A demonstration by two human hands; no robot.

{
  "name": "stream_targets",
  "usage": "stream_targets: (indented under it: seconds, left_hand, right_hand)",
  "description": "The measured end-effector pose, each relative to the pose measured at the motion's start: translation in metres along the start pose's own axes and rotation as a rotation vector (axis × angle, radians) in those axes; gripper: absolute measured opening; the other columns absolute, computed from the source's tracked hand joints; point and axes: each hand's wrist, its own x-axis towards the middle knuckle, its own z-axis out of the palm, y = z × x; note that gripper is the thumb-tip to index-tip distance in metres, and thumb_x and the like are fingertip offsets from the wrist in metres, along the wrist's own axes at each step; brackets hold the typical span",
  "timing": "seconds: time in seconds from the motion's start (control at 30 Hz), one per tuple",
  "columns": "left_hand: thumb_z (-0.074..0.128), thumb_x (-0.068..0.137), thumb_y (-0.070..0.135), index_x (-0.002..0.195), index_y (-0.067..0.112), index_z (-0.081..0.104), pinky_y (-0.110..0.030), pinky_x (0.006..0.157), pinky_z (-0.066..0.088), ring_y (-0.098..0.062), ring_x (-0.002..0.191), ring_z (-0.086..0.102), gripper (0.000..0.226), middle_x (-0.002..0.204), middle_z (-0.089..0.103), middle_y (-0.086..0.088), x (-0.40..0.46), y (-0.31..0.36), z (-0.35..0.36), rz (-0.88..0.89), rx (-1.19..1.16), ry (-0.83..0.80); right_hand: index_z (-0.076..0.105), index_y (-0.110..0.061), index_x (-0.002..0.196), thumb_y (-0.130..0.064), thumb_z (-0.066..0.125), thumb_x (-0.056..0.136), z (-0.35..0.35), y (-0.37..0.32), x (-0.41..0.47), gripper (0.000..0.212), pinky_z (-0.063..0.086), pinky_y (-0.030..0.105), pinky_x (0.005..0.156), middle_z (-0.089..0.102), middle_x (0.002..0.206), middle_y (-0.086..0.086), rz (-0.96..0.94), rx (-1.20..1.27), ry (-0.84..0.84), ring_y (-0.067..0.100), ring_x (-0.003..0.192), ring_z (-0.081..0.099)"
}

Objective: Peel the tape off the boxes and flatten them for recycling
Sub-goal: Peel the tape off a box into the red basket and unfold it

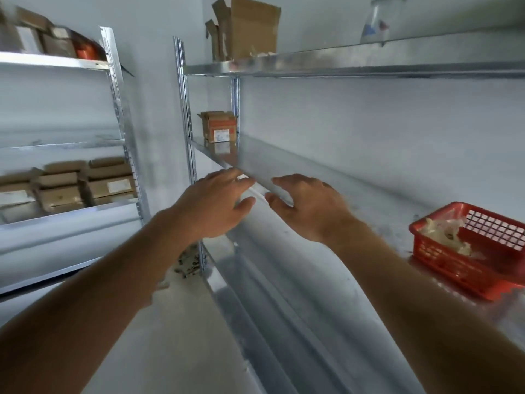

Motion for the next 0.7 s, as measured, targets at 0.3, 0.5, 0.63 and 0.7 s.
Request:
stream_targets:
  seconds: [0.3,0.5,0.63,0.7]
  left_hand:
    - [0.04,0.105,0.049,0.156,0.027,0.042,-0.047,0.115,0.042,-0.027,0.146,0.041,0.055,0.163,0.038,-0.002,0.102,-0.15,0.049,-0.088,0.034,-0.012]
    - [0.032,0.101,0.057,0.152,0.028,0.045,-0.048,0.111,0.045,-0.027,0.142,0.047,0.06,0.159,0.044,0.0,0.173,-0.268,0.088,-0.024,0.008,0.006]
    - [0.023,0.096,0.063,0.15,0.033,0.044,-0.045,0.104,0.049,-0.025,0.137,0.052,0.066,0.156,0.046,0.004,0.22,-0.35,0.106,0.048,-0.021,0.02]
    - [0.023,0.097,0.064,0.15,0.036,0.04,-0.045,0.103,0.051,-0.024,0.137,0.052,0.063,0.157,0.044,0.005,0.243,-0.384,0.114,0.075,-0.031,0.013]
  right_hand:
    - [0.053,-0.037,0.144,-0.064,0.04,0.101,0.089,-0.004,0.178,0.053,0.046,0.038,0.103,0.06,0.143,-0.008,-0.096,-0.012,-0.027,0.021,0.128,0.058]
    - [0.051,-0.037,0.146,-0.062,0.041,0.102,0.157,-0.029,0.298,0.052,0.048,0.04,0.103,0.061,0.144,-0.006,-0.108,-0.056,-0.004,0.022,0.127,0.06]
    - [0.054,-0.037,0.142,-0.058,0.044,0.103,0.195,-0.045,0.373,0.045,0.049,0.038,0.095,0.065,0.137,-0.005,-0.062,-0.056,0.016,0.023,0.12,0.063]
    - [0.056,-0.036,0.139,-0.057,0.044,0.103,0.214,-0.05,0.406,0.043,0.048,0.036,0.089,0.066,0.134,-0.005,-0.046,-0.044,0.028,0.023,0.117,0.064]
